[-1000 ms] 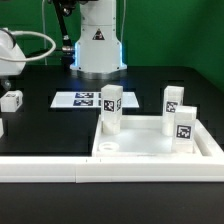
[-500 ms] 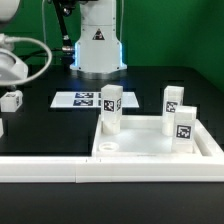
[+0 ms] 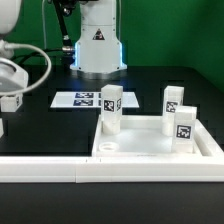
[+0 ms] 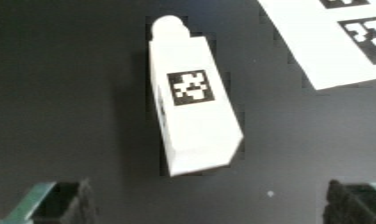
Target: Assemble square table
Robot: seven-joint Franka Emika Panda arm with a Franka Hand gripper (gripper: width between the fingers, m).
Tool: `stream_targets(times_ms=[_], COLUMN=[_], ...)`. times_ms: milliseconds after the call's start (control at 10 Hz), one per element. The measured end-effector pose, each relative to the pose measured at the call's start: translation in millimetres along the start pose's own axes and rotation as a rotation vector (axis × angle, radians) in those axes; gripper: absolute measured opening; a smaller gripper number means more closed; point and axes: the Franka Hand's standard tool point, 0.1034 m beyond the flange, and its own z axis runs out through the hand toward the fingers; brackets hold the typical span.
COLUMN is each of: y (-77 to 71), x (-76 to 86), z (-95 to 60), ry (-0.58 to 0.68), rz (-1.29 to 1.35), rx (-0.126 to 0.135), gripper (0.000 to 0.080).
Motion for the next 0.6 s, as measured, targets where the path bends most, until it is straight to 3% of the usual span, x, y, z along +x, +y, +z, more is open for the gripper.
stream_targets(times_ms=[300, 600], y=[2.5, 2.2], x=[-8.7, -10.1], z=[41.0, 43.0], ry=[-0.053, -0.067], rz=[0.022, 0.029], rx=[0.017, 0.022], gripper=[0.0649, 0.0627])
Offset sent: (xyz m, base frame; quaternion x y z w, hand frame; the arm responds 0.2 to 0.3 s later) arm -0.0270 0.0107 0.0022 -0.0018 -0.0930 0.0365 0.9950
